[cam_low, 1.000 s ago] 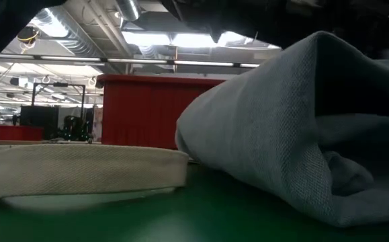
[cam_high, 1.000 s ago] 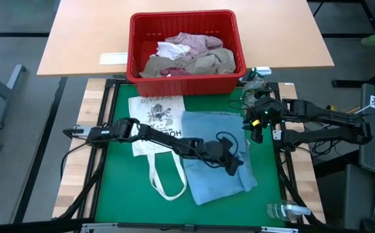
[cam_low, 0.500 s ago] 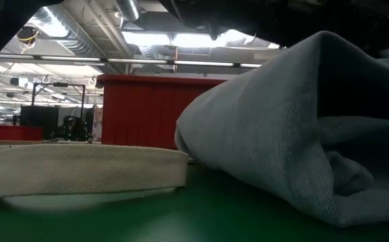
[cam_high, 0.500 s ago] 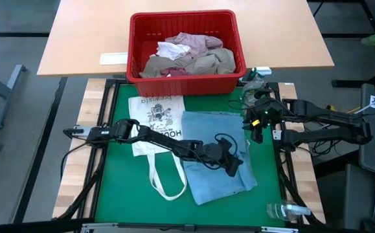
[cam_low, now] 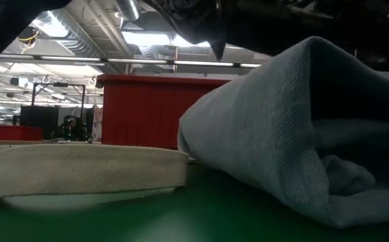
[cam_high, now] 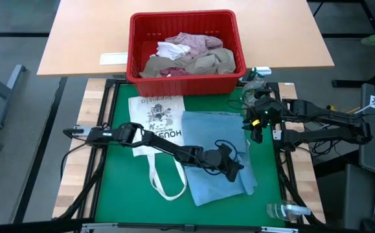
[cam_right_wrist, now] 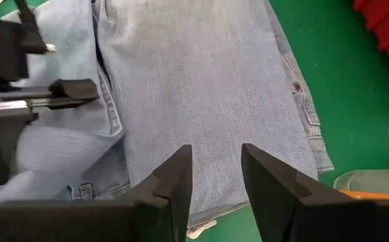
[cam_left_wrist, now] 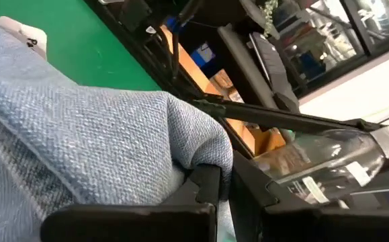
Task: Fold laundry
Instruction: Fold the light blue pants
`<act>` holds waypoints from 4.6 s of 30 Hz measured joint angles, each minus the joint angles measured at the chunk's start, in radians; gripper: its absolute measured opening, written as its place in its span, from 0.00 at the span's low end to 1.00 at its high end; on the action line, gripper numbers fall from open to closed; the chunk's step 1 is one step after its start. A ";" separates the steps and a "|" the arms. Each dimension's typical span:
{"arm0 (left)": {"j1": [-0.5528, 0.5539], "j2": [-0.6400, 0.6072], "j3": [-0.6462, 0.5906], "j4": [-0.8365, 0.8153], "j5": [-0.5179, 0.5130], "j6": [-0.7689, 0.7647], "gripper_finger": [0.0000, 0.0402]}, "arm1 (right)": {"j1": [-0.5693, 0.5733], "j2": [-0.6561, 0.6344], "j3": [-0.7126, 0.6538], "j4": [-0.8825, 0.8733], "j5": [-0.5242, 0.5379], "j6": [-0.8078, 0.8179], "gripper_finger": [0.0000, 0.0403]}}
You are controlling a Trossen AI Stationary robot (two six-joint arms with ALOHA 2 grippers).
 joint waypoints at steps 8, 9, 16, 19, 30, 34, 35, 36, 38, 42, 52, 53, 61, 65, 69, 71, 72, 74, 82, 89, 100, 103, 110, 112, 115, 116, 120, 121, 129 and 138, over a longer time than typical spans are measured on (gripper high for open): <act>0.014 0.020 0.000 0.017 -0.009 0.068 0.04 | 0.000 0.000 0.000 0.000 0.000 0.001 0.32; 0.014 0.024 0.000 0.023 -0.012 0.076 0.06 | 0.000 0.000 0.000 0.000 0.000 0.001 0.32; 0.009 0.027 0.000 0.015 -0.015 0.143 0.20 | 0.000 0.000 0.000 -0.001 0.000 0.001 0.32; 0.007 0.027 0.000 0.031 -0.014 0.209 0.28 | 0.000 0.000 0.000 -0.001 0.000 0.001 0.32; 0.026 -0.008 0.000 0.032 -0.006 0.557 0.39 | 0.000 -0.016 0.021 0.005 -0.096 0.002 0.32; 0.037 -0.077 0.001 -0.069 -0.006 0.655 0.35 | 0.000 -0.026 0.050 0.021 -0.223 0.003 0.32; 0.040 -0.100 0.001 -0.112 -0.006 0.671 0.34 | 0.000 -0.028 0.050 0.025 -0.247 0.006 0.32; 0.043 -0.126 0.001 -0.173 -0.006 0.680 0.33 | 0.000 -0.028 0.050 0.023 -0.265 0.015 0.32; 0.049 -0.178 0.002 -0.289 -0.005 0.680 0.31 | 0.001 -0.027 0.049 0.022 -0.287 0.038 0.32; 0.054 -0.275 0.002 -0.565 0.003 0.646 0.27 | 0.044 -0.026 0.026 0.025 -0.293 0.060 0.32; 0.021 -0.365 0.001 -1.050 0.006 0.465 0.18 | 0.281 -0.026 -0.117 0.262 -0.251 0.166 0.32; 0.015 -0.361 0.001 -1.099 0.006 0.441 0.17 | 0.299 -0.025 -0.133 0.278 -0.238 0.178 0.32; -0.034 -0.328 -0.001 -1.303 -0.008 0.306 0.13 | 0.376 0.012 -0.276 0.320 -0.120 0.310 0.32; -0.060 -0.301 -0.001 -1.320 -0.025 0.305 0.11 | 0.395 0.047 -0.371 0.319 -0.076 0.420 0.32; -0.081 -0.250 -0.018 -1.296 -0.052 0.304 0.09 | 0.400 0.082 -0.446 0.329 -0.080 0.489 0.32; -0.083 -0.220 -0.023 -1.272 -0.056 0.304 0.08 | 0.400 0.095 -0.474 0.348 -0.084 0.507 0.32; -0.083 -0.201 -0.024 -1.267 -0.056 0.304 0.07 | 0.400 0.101 -0.487 0.359 -0.085 0.508 0.32; -0.083 -0.166 -0.025 -1.263 -0.055 0.304 0.06 | 0.400 0.111 -0.503 0.387 -0.087 0.510 0.32; -0.072 -0.144 -0.022 -1.306 -0.069 0.395 0.02 | 0.399 0.131 -0.515 0.457 -0.079 0.512 0.32; -0.016 -0.155 -0.015 -1.483 -0.105 0.419 0.01 | 0.399 0.134 -0.516 0.577 -0.067 0.507 0.32; 0.006 -0.283 -0.016 -1.521 -0.105 0.419 0.01 | 0.399 0.113 -0.385 0.483 -0.076 0.438 0.32; 0.005 -0.322 -0.015 -1.514 -0.110 0.414 0.01 | 0.399 0.107 -0.344 0.484 -0.075 0.411 0.32; 0.017 -0.328 -0.015 -1.309 -0.137 0.414 0.01 | 0.400 0.135 -0.330 0.491 -0.019 0.386 0.32; 0.019 -0.322 -0.015 -1.216 -0.134 0.432 0.01 | 0.399 0.160 -0.330 0.494 -0.009 0.386 0.32; 0.020 -0.295 -0.015 -1.073 -0.129 0.478 0.01 | 0.400 0.207 -0.330 0.494 0.004 0.372 0.32; 0.020 -0.288 -0.015 -1.059 -0.128 0.492 0.01 | 0.400 0.225 -0.330 0.491 0.010 0.367 0.32; 0.031 -0.242 -0.014 -1.020 -0.123 0.500 0.01 | 0.399 0.299 -0.330 0.479 0.055 0.366 0.32; 0.036 -0.229 -0.014 -1.013 -0.125 0.500 0.01 | 0.399 0.314 -0.330 0.478 0.067 0.366 0.32; 0.081 -0.123 -0.014 -1.003 -0.132 0.501 0.01 | 0.399 0.391 -0.328 0.478 0.110 0.366 0.32; 0.118 -0.146 -0.014 -1.025 -0.113 0.595 0.01 | 0.399 0.400 -0.328 0.471 0.193 0.401 0.32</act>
